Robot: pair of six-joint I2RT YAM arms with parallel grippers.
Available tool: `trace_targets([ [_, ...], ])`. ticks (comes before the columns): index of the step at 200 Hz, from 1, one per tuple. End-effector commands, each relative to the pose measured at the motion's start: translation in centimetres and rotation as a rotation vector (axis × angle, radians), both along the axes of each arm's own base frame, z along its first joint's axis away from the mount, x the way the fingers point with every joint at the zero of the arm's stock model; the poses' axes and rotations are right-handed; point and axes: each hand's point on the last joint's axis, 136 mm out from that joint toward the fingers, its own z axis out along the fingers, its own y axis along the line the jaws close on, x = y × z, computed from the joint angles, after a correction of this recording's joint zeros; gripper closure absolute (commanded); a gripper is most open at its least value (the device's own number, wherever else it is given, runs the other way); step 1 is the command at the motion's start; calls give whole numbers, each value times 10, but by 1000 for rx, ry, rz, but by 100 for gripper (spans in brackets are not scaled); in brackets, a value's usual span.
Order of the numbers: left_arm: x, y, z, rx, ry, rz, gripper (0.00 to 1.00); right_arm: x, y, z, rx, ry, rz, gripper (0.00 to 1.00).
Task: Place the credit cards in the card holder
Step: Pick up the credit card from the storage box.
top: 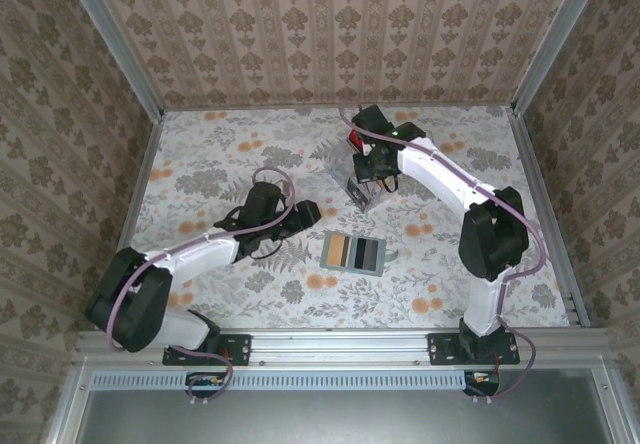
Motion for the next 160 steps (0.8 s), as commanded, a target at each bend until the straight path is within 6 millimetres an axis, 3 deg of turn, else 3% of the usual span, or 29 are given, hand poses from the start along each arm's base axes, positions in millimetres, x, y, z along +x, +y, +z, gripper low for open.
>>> trace_targets([
  [1, 17, -16, 30, -142, -45, -26, 27, -7, 10, 24, 175, -11, -24, 100],
  [39, 39, -28, 51, -309, -46, -38, 26, -23, 26, 53, 425, -19, -32, 100],
  [82, 63, -46, 80, -474, -83, -62, 23, -37, 36, 63, 580, 10, -49, 100],
  [120, 69, -57, 90, -584, -81, -85, 24, -43, 48, 78, 702, 10, -26, 100],
  [160, 69, -65, 97, -658, -83, -109, 30, -47, 52, 80, 758, 23, -28, 100],
])
